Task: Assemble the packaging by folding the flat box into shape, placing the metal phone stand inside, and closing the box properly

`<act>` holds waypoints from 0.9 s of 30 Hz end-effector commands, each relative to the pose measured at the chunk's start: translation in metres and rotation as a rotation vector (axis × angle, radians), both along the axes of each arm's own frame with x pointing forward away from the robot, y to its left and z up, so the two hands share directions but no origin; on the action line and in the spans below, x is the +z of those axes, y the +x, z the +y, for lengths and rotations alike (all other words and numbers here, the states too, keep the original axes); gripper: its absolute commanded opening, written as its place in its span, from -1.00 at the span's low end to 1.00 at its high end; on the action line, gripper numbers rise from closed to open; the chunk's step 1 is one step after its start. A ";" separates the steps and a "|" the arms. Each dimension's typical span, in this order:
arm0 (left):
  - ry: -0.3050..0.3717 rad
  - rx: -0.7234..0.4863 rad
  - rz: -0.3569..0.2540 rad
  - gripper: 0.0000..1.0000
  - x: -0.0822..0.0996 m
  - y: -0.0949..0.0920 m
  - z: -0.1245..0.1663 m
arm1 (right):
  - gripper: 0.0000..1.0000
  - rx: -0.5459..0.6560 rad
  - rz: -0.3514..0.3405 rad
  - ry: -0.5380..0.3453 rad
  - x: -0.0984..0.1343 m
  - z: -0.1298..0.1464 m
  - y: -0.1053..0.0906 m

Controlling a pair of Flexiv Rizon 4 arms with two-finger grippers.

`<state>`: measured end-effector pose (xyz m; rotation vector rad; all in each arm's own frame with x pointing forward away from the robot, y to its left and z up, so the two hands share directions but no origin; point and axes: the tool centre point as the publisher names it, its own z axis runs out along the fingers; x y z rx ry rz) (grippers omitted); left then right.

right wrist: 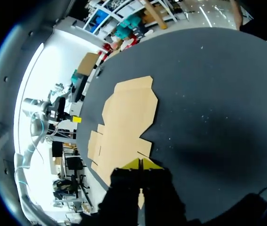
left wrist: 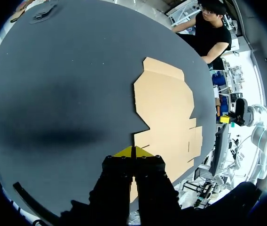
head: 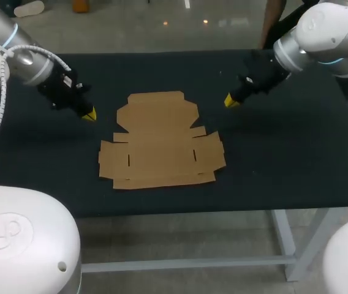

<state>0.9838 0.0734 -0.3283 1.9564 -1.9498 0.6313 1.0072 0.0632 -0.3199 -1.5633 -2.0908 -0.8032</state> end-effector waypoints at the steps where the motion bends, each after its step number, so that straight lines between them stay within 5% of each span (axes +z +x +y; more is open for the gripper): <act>1: -0.020 -0.010 0.007 -1.00 -0.004 0.005 0.000 | -1.00 0.004 0.004 0.001 0.001 0.000 0.001; 16: -0.031 -0.031 -0.008 -1.00 -0.026 0.013 -0.001 | -1.00 -0.028 0.042 0.034 -0.032 0.020 0.002; 27: -0.080 -0.008 -0.126 -1.00 -0.046 0.001 -0.005 | -1.00 -0.105 0.047 0.058 -0.049 0.027 0.000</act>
